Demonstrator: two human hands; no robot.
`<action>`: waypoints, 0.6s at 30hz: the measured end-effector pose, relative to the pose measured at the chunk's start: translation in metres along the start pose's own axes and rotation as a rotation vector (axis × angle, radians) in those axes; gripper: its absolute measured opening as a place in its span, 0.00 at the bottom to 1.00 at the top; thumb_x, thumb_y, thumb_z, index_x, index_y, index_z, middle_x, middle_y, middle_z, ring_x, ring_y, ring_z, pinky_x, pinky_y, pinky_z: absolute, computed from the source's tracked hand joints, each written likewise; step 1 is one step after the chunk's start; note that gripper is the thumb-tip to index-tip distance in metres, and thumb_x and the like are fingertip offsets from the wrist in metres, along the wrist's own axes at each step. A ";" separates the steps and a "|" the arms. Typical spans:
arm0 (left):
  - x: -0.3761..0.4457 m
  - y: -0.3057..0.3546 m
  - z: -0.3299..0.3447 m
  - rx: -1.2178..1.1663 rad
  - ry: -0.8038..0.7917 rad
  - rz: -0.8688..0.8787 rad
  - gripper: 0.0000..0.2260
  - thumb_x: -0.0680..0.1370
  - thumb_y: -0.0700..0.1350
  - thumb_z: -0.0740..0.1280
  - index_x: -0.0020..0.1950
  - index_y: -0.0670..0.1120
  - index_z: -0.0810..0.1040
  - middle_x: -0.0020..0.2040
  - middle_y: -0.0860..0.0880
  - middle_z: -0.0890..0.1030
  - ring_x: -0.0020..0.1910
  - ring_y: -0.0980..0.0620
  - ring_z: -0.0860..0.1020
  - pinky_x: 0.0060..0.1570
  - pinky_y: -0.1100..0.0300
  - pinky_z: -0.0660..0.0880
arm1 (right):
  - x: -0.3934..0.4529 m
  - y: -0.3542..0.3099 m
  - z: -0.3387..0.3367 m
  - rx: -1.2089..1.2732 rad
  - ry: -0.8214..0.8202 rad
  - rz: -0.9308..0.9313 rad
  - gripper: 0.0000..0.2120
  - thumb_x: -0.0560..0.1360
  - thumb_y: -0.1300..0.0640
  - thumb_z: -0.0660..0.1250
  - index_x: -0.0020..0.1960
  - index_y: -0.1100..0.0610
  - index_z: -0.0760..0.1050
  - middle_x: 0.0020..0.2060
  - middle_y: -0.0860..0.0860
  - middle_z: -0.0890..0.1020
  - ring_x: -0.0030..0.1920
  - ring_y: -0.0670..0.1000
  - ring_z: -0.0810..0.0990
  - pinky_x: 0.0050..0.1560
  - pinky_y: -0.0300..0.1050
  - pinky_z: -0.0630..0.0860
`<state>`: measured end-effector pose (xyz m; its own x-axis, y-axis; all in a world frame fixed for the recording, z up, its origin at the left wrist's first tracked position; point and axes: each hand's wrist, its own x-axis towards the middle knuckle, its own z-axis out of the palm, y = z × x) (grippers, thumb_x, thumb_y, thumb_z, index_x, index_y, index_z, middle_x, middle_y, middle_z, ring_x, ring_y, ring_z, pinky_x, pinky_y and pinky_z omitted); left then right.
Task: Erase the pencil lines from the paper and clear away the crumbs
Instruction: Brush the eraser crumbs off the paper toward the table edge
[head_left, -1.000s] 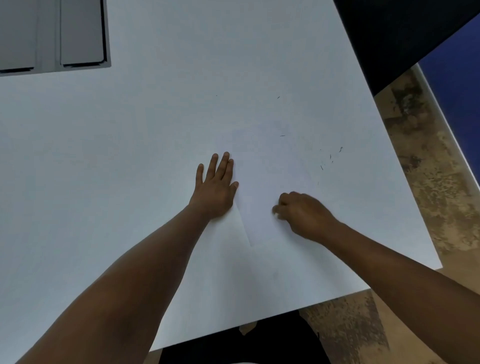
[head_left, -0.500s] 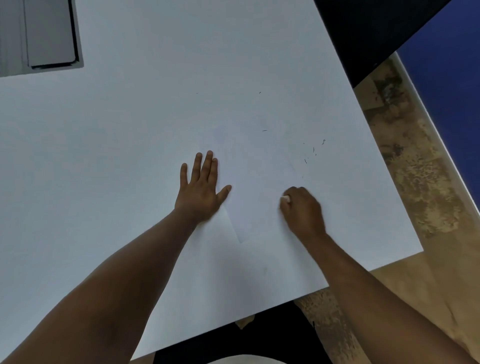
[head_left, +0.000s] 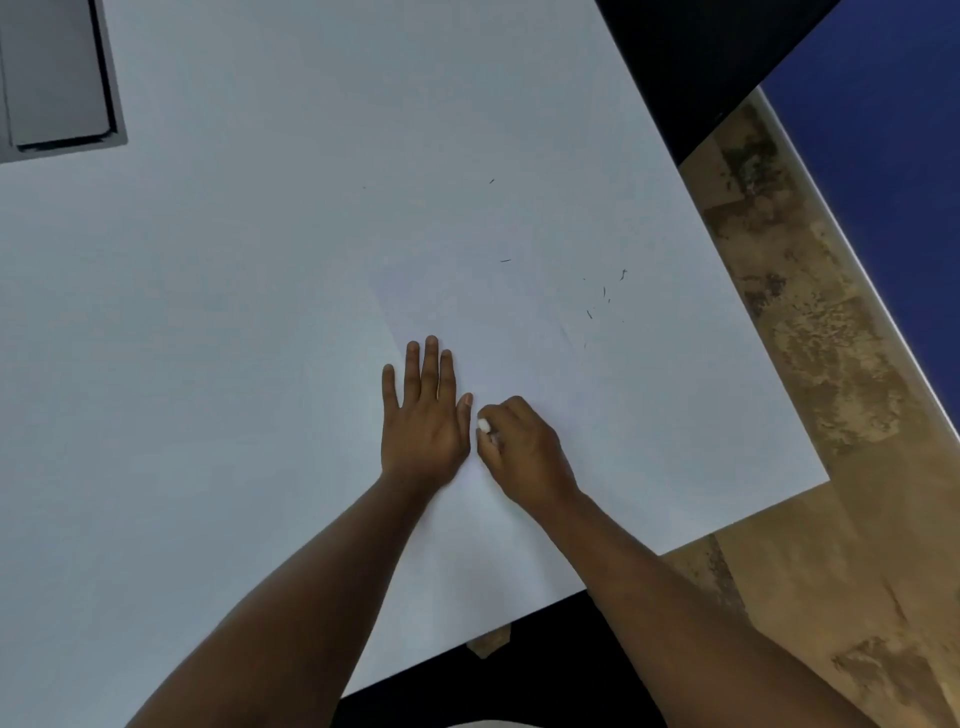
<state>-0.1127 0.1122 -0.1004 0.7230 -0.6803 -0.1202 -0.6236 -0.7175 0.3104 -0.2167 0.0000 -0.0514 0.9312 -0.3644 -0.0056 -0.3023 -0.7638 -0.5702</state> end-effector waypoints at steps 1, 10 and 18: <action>-0.001 -0.002 0.002 0.032 0.001 0.021 0.28 0.86 0.55 0.44 0.84 0.42 0.52 0.85 0.43 0.50 0.84 0.43 0.46 0.80 0.40 0.42 | 0.000 0.005 0.000 -0.063 -0.018 -0.073 0.07 0.79 0.60 0.63 0.51 0.60 0.79 0.42 0.53 0.77 0.38 0.51 0.76 0.39 0.43 0.76; 0.002 -0.002 0.004 0.052 -0.021 0.004 0.29 0.86 0.56 0.40 0.84 0.45 0.46 0.85 0.47 0.43 0.83 0.46 0.39 0.80 0.42 0.37 | 0.055 0.082 -0.062 -0.265 0.137 0.067 0.06 0.77 0.66 0.64 0.51 0.63 0.79 0.43 0.58 0.77 0.40 0.58 0.78 0.40 0.51 0.79; 0.001 -0.003 0.005 0.053 -0.008 0.007 0.29 0.86 0.55 0.43 0.84 0.42 0.48 0.85 0.46 0.45 0.84 0.46 0.41 0.81 0.42 0.41 | 0.027 0.036 -0.010 -0.158 -0.173 -0.451 0.09 0.81 0.61 0.63 0.53 0.63 0.80 0.41 0.56 0.77 0.38 0.55 0.75 0.40 0.50 0.74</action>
<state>-0.1114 0.1125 -0.1062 0.7160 -0.6867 -0.1256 -0.6439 -0.7191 0.2612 -0.2041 -0.0423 -0.0637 0.9923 0.1036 0.0684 0.1228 -0.9011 -0.4158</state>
